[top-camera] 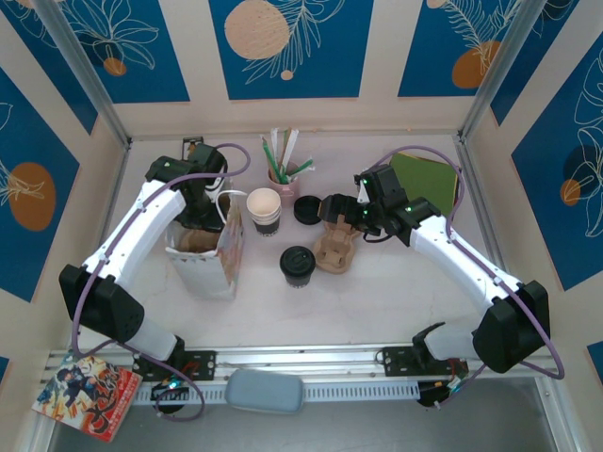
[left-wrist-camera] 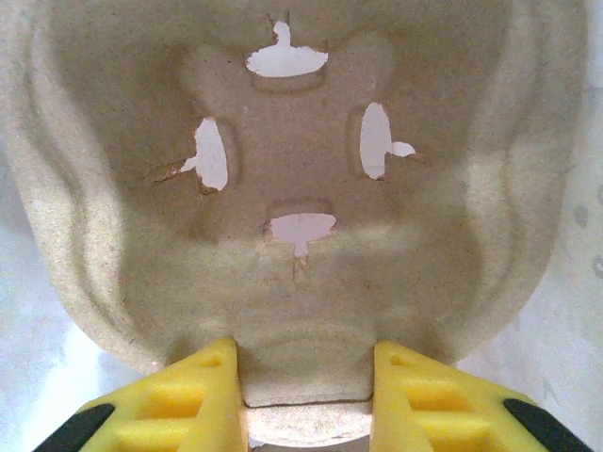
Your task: Pack the takeout coffee
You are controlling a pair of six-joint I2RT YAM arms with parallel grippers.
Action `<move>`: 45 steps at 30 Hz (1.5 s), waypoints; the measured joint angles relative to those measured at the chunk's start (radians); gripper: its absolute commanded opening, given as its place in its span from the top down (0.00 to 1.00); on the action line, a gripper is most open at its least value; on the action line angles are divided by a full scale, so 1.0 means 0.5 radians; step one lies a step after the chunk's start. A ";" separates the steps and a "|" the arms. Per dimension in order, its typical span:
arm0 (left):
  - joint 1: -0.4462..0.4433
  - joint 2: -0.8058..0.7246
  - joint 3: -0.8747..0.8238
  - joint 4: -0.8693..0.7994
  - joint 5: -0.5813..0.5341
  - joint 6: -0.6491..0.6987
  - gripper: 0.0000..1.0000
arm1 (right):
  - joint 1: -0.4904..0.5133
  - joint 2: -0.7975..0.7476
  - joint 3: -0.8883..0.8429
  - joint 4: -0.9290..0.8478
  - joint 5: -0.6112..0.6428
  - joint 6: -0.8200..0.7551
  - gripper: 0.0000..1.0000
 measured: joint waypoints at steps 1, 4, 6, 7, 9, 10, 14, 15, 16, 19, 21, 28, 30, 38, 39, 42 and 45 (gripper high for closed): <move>0.002 0.000 0.002 -0.002 0.005 0.000 0.69 | 0.000 0.001 0.000 -0.001 -0.001 0.000 0.01; 0.005 0.006 0.009 -0.012 0.011 0.000 0.69 | 0.001 0.005 0.005 -0.002 -0.001 0.000 0.01; 0.005 0.013 0.018 -0.016 0.012 -0.001 0.69 | 0.002 0.018 0.024 -0.015 -0.001 -0.001 0.01; 0.005 0.014 0.021 -0.015 0.012 -0.002 0.69 | 0.005 0.027 0.035 -0.020 0.001 -0.001 0.01; 0.007 0.015 0.027 -0.015 0.014 -0.002 0.69 | 0.015 0.042 0.054 -0.027 0.005 -0.002 0.01; 0.007 0.015 0.030 -0.014 0.021 -0.002 0.69 | 0.025 0.050 0.064 -0.033 0.007 -0.004 0.01; 0.008 0.024 0.030 -0.013 0.056 -0.005 0.70 | 0.063 0.082 0.105 -0.047 0.020 -0.020 0.01; 0.008 0.030 0.030 -0.013 0.064 -0.010 0.70 | 0.077 0.091 0.119 -0.047 0.029 -0.025 0.01; 0.008 0.037 0.030 -0.013 0.067 -0.011 0.70 | 0.092 0.101 0.134 -0.047 0.042 -0.034 0.01; 0.016 0.053 0.029 -0.013 0.092 -0.011 0.70 | 0.134 0.133 0.176 -0.045 0.060 -0.053 0.01; 0.033 0.063 0.029 -0.014 0.117 -0.011 0.70 | 0.160 0.153 0.201 -0.045 0.075 -0.061 0.01; 0.076 0.126 0.034 -0.024 0.178 -0.011 0.69 | 0.214 0.227 0.251 -0.045 0.113 -0.092 0.01; 0.079 0.139 0.034 -0.029 0.185 -0.011 0.69 | 0.217 0.237 0.253 -0.046 0.120 -0.091 0.01; 0.092 0.172 0.039 -0.066 0.208 -0.010 0.69 | 0.217 0.264 0.266 -0.046 0.148 -0.091 0.01; 0.093 0.180 0.040 -0.068 0.207 -0.010 0.69 | 0.217 0.266 0.266 -0.047 0.150 -0.091 0.01; 0.096 0.195 0.040 -0.069 0.207 -0.010 0.69 | 0.217 0.266 0.266 -0.046 0.150 -0.091 0.01; 0.096 0.198 0.040 -0.073 0.206 -0.010 0.69 | 0.218 0.266 0.266 -0.046 0.153 -0.091 0.01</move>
